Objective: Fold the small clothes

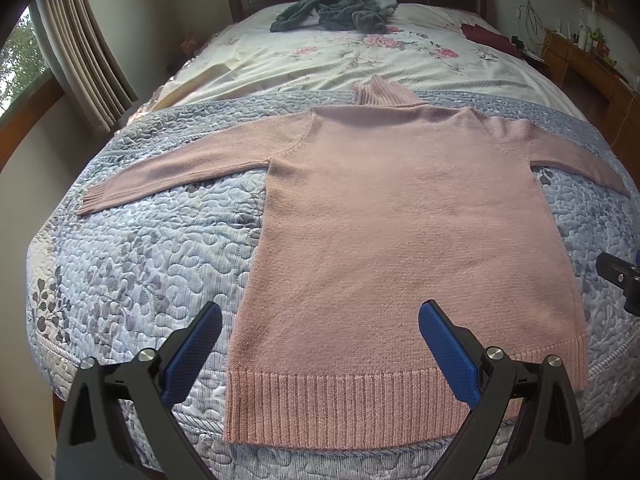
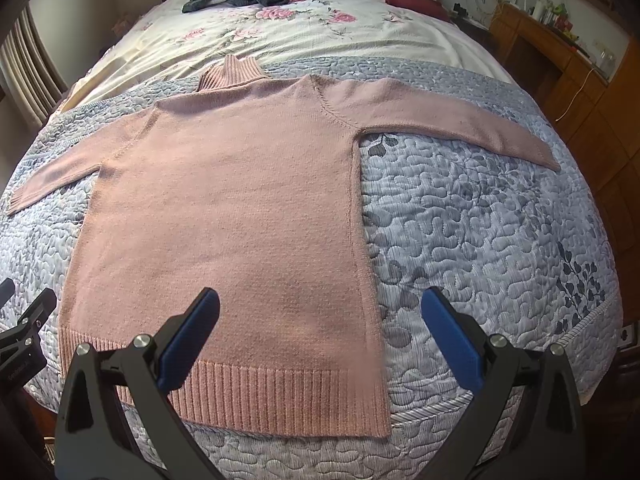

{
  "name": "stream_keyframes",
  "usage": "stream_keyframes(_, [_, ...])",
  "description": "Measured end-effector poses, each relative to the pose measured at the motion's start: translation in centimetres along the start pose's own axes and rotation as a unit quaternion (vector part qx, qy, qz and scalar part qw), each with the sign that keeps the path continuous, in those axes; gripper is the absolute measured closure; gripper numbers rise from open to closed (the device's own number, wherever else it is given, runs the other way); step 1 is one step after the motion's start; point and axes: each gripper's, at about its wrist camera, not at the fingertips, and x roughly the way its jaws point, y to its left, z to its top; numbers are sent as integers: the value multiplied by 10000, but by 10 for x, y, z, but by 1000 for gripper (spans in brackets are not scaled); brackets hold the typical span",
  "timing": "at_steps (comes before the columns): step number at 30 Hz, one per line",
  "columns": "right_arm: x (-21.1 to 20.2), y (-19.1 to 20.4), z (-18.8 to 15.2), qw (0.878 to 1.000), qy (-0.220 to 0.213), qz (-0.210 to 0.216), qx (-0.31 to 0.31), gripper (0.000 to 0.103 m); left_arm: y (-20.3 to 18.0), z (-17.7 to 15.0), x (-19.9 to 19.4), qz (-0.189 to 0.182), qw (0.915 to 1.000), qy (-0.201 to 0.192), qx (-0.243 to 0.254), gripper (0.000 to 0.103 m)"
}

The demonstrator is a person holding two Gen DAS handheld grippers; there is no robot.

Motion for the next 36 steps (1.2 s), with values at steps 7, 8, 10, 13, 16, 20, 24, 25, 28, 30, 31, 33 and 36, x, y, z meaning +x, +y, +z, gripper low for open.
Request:
stream_keyframes(7, [0, 0, 0, 10000, 13, 9, 11, 3, 1, 0, 1, 30, 10000, -4, 15, 4])
stream_keyframes(8, [1, 1, 0, 10000, 19, 14, 10, 3, 1, 0, 1, 35, 10000, -5, 10, 4])
stream_keyframes(10, [2, 1, 0, 10000, 22, 12, 1, 3, 1, 0, 2, 44, 10000, -2, 15, 4])
stream_keyframes(13, [3, 1, 0, 10000, 22, 26, 6, 3, 2, -1, 2, 42, 10000, 6, 10, 4])
stream_keyframes(16, [3, 0, 0, 10000, 20, 15, 5, 3, 2, -2, 3, 52, 10000, 18, 15, 4])
stream_keyframes(20, [3, 1, 0, 10000, 31, 17, 19, 3, 3, -2, 3, 55, 10000, 15, 3, 4])
stream_keyframes(24, [3, 1, 0, 10000, 27, 27, 9, 3, 3, -3, 4, 72, 10000, 14, 11, 4])
stream_keyframes(25, [3, 1, 0, 10000, 28, 30, 8, 3, 3, -2, 4, 76, 10000, 16, 13, 4])
stream_keyframes(28, [3, 1, 1, 10000, 26, 29, 4, 3, 3, -2, 4, 82, 10000, 18, 11, 4])
stream_keyframes(30, [3, 1, 1, 10000, 24, 29, 6, 3, 3, -3, 4, 81, 10000, 23, 7, 4])
stream_keyframes(31, [3, 1, 1, 10000, 23, 31, 7, 3, 4, -3, 4, 78, 10000, 20, 4, 4])
stream_keyframes(33, [3, 1, 1, 10000, 19, 26, 1, 3, 4, -3, 4, 86, 10000, 22, 12, 4])
stream_keyframes(36, [3, 2, 3, 10000, 20, 29, 3, 3, 4, -3, 4, 82, 10000, 21, 9, 4])
